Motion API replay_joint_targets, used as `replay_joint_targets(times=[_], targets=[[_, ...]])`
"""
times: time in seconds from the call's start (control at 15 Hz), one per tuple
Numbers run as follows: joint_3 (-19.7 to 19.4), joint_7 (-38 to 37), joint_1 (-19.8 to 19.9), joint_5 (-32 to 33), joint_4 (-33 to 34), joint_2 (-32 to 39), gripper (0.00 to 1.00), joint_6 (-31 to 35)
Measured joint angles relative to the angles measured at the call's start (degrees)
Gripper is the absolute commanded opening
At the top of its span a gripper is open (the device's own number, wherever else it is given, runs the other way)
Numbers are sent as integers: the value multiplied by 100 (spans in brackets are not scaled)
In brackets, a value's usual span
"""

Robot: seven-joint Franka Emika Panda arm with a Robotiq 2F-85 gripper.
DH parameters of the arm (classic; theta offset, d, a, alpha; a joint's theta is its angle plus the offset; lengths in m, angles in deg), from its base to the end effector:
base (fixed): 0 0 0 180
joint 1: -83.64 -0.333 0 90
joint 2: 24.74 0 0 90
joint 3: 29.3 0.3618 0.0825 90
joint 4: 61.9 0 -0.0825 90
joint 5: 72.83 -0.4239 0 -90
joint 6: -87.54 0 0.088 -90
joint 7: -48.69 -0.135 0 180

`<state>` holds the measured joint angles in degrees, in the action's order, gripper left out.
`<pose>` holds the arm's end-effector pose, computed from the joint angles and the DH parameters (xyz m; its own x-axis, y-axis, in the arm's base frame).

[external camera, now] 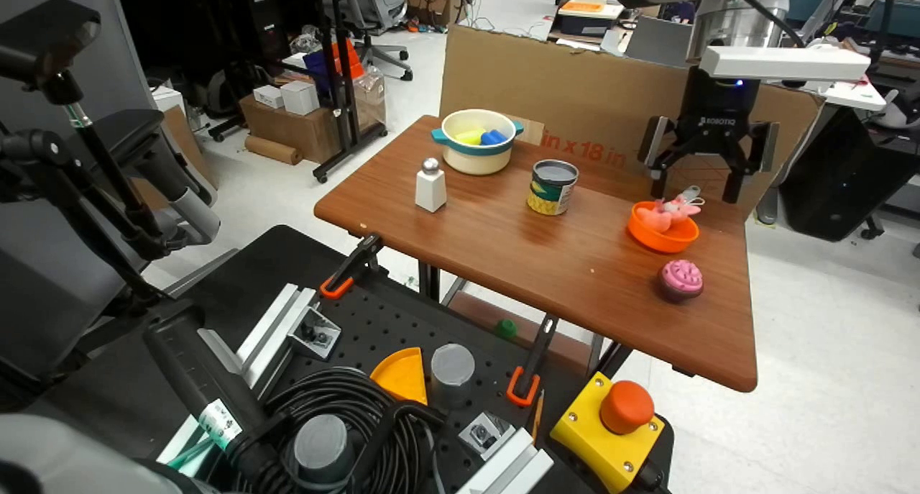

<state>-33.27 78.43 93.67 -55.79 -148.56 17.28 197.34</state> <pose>0.7019 -0.1976 0.1955 0.8262 0.3649 -0.4292 0.4329 -0.8988 0.0693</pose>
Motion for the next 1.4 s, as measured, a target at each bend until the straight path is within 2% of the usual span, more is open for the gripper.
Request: replay_joint_targets(times=[0.93, 1.4], targets=[[3, -108, -36, 62, 259, 219, 100, 9], [3, -97, -212, 173, 342, 316, 100, 1]])
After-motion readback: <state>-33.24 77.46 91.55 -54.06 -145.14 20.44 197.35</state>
